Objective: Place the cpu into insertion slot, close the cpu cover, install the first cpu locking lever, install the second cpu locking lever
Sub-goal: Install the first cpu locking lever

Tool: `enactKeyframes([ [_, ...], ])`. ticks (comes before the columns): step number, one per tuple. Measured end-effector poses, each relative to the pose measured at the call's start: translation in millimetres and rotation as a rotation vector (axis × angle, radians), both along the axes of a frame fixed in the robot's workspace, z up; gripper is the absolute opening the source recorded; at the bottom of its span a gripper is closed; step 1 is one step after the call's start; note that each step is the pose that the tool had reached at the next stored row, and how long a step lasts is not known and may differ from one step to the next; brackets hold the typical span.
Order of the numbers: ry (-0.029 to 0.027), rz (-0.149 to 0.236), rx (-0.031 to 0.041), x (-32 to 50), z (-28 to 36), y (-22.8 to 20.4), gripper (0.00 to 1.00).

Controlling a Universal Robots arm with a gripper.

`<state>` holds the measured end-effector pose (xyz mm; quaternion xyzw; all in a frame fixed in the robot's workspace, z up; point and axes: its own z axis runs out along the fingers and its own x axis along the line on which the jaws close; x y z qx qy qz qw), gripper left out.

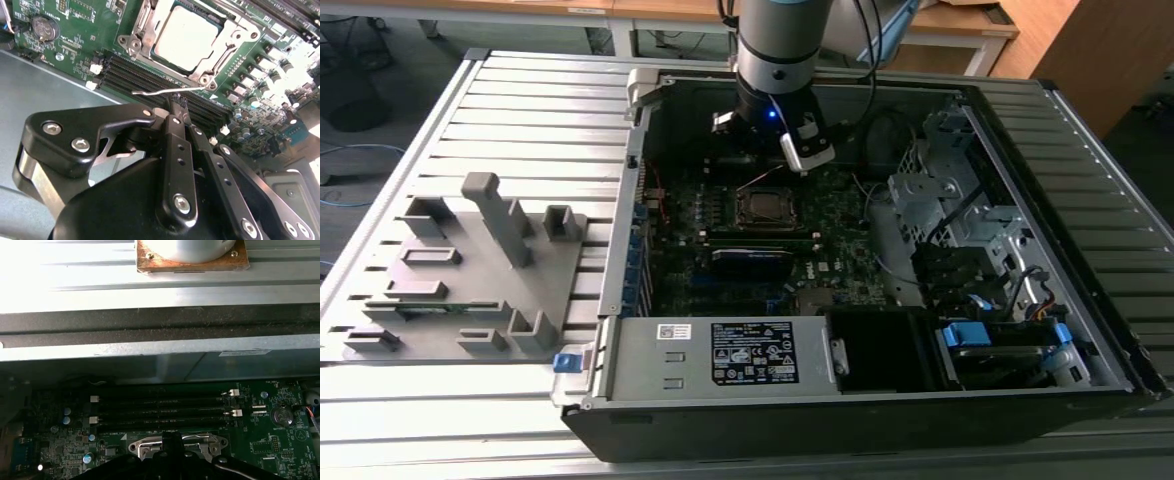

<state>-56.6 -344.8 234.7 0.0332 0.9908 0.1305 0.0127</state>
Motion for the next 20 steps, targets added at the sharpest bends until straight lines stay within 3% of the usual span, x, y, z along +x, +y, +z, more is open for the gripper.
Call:
enactKeyframes([
  [8,0.0,-0.001,-0.0002,2.0,-1.1,1.0,0.11],
  [12,-0.0011,-0.01,-0.0154,2.0,-2.5,4.1,0.11],
  [16,-0.0012,-0.011,-0.0159,2.0,-3.4,7.2,0.11],
  [20,-0.0012,-0.013,-0.0159,3.7,-6.3,7.6,0.11],
])
